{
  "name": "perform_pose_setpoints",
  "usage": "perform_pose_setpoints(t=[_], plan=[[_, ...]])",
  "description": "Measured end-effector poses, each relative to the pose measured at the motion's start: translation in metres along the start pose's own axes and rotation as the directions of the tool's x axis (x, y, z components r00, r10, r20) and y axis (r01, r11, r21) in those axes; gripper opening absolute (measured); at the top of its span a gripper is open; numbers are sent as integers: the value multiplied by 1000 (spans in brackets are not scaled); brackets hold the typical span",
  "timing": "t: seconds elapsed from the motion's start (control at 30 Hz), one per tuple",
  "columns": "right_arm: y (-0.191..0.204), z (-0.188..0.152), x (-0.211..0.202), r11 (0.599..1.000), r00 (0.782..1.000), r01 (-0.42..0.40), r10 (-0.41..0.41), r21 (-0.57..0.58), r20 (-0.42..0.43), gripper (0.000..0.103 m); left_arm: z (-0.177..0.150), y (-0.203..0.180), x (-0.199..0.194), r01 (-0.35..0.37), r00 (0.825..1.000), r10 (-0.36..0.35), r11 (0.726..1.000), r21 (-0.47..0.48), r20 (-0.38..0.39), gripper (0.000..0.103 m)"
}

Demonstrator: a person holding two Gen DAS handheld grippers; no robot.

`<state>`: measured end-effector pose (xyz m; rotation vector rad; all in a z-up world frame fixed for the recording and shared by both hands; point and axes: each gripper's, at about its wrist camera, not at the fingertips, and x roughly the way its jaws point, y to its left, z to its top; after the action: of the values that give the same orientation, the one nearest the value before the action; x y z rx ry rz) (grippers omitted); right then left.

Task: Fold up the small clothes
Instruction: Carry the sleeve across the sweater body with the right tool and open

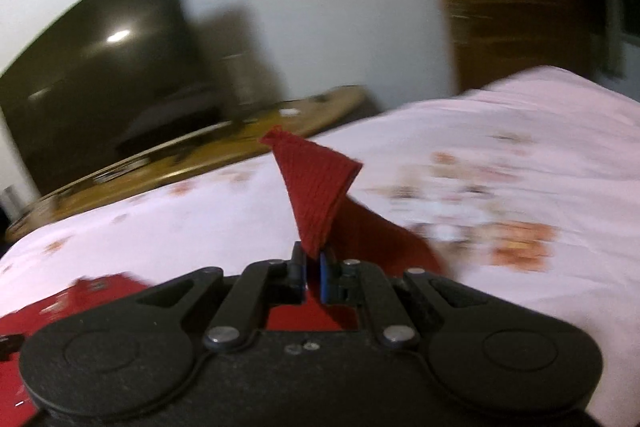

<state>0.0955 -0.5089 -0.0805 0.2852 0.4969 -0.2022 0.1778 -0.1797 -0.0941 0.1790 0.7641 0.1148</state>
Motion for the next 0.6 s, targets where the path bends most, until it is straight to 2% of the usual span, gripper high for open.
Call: perform_pose_setpoints(t=[0.17,0.27,0.43,0.6], plan=[[82,-8,16,983,984,-171,168,-60,-51,7,-7,45,7,-27,1000,27,999,-44,-10,103],[129,-19,27,968,969,-240,234,-72,-79,7,-12,73,15,-43,999,42,997,-68,-23,103],[203,-43,52,943,941,-319,303,-94,-151,7,-22,122,31,-68,997,63,992,-110,-50,103],[258,-85,74,927,912,-361,328,-101,-247,7,-25,152,50,-66,995,57,990,-124,-76,103]])
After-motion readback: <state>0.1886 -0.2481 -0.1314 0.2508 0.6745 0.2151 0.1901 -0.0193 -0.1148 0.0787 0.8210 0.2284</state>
